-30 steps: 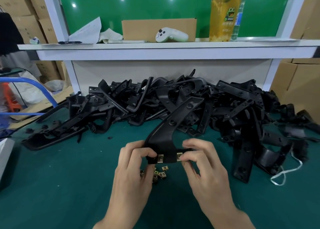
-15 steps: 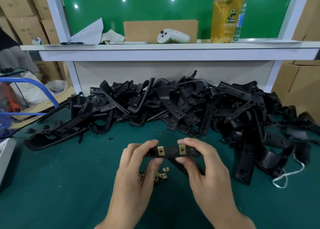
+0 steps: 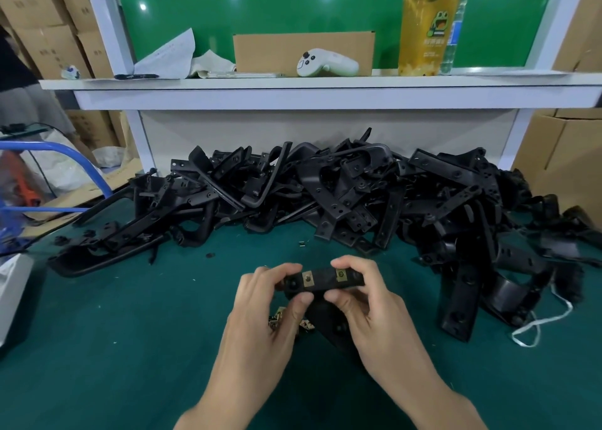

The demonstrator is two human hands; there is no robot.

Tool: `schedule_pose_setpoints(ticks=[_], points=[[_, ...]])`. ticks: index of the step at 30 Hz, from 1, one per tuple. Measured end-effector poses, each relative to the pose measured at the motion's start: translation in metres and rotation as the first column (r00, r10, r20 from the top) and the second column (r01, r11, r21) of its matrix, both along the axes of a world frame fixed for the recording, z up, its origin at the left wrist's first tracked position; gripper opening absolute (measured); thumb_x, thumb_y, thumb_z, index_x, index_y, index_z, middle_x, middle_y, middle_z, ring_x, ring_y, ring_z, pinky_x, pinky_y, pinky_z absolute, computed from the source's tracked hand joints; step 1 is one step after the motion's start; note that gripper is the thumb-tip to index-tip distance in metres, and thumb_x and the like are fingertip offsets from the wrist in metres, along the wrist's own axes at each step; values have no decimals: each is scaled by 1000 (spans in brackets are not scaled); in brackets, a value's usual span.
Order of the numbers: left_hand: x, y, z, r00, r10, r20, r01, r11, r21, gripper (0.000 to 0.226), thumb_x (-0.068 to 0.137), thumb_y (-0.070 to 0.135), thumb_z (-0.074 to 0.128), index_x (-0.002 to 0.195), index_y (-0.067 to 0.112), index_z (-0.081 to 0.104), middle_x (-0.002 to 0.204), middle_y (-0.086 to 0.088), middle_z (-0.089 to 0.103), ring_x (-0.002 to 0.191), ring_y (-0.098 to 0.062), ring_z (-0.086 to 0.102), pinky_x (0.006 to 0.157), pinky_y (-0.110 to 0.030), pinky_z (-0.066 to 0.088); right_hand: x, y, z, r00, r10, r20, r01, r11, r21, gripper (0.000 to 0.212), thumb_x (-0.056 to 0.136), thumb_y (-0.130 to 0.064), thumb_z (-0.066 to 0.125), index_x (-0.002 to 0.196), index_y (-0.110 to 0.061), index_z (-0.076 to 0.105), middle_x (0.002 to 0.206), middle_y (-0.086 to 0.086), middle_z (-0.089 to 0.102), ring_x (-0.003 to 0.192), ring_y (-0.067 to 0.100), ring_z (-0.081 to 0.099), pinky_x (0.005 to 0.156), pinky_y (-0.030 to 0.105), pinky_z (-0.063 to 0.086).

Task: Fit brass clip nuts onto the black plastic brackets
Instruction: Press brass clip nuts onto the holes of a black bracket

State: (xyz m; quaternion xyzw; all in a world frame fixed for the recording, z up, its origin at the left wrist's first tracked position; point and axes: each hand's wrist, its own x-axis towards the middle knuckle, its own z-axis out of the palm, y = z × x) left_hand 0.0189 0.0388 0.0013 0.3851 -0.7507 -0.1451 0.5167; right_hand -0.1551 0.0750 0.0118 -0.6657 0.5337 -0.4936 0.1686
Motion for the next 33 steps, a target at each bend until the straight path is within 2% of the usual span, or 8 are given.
schedule_pose_setpoints(ticks=[4,8,19,22,25,28,31,33], points=[[0,-1,0,999,3,32,-4,1000,13,28,89,62,51,115,65,41,111,33,51,110,2,51,72,-15,45,0,-1,-2,999,-27,-35,28,999,33,31,100,-33,56,116,-58,44,94,-34,68,87,1,67,69,25,50],[1,-1,-1,999,-20,46,19,1000,19,24,92,55,50,112,63,41,108,30,52,106,1,53,83,-5,39,3,-1,-3,995,-78,-69,82,996,44,36,99,-29,57,115,-58,42,91,-38,67,86,1,68,74,32,54],[-1,0,-1,996,-6,87,7,1000,-2,37,96,13,62,114,42,47,102,24,53,97,-10,52,77,-13,40,12,0,-5,983,-154,-96,156,988,4,60,97,-13,61,105,-69,38,85,-46,63,80,-3,68,72,33,56],[-2,0,1,997,14,82,-13,1000,-8,33,94,19,57,114,44,47,102,25,52,96,-9,52,76,-13,40,12,0,-5,984,-154,-86,155,988,-4,58,97,-14,62,106,-67,40,86,-44,64,79,-4,68,72,34,57],[-3,4,-1,1000,-6,2,5,997,80,20,102,35,50,111,52,46,104,23,56,95,-6,57,76,-13,44,11,-1,-5,991,-110,-81,109,994,-11,49,98,-20,59,109,-64,41,92,-39,66,87,-4,68,74,31,56],[-6,9,0,986,-45,-160,83,966,245,21,90,53,55,110,53,50,98,14,62,83,-8,64,70,-20,50,11,1,-3,1000,-14,-5,14,1000,-8,24,102,-41,52,117,-56,43,90,-21,68,84,0,65,71,22,51],[-14,16,8,937,-60,-343,175,933,316,16,97,33,62,105,46,58,85,13,65,65,-2,57,62,-18,48,16,7,2,992,14,127,-15,1000,8,19,104,-49,41,122,-49,48,66,-3,52,58,9,47,56,22,41],[-20,22,12,896,-39,-442,203,922,330,19,101,22,58,97,40,63,86,11,68,68,-3,59,64,-14,48,24,10,6,974,-14,226,7,999,31,15,106,-40,42,116,-47,51,66,2,50,59,20,46,54,29,40]])
